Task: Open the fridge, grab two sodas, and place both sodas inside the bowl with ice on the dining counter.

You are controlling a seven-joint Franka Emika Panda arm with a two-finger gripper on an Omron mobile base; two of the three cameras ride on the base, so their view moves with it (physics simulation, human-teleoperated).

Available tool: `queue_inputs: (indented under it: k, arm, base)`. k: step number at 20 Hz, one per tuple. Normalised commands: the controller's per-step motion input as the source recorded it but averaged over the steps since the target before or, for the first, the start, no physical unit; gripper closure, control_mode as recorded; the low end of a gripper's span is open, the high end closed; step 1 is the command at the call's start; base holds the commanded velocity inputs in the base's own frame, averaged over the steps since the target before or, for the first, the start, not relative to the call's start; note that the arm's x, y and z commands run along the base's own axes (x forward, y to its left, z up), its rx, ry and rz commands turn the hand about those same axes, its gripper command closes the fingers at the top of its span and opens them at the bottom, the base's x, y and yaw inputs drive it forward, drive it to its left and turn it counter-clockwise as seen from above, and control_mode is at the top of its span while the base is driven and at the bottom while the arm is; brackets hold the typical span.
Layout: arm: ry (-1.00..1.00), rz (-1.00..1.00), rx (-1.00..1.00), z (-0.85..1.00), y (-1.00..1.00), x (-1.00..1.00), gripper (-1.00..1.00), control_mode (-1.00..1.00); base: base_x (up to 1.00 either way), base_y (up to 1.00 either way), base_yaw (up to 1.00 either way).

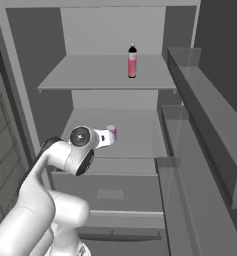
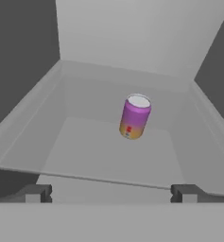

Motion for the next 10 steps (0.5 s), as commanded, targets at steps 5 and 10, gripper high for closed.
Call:
queue_inputs:
  k: [5,10]
  arm:
    - [0.00,0.00,-0.01,-0.03,-0.11,0.20,-1.00,-1.00]
    - [0.00,0.00,0.00,-0.09,-0.01,0.43,-1.00,-1.00]
  base:
    - [0.00,0.00,0.00]
    - [0.00,0.00,0.00]
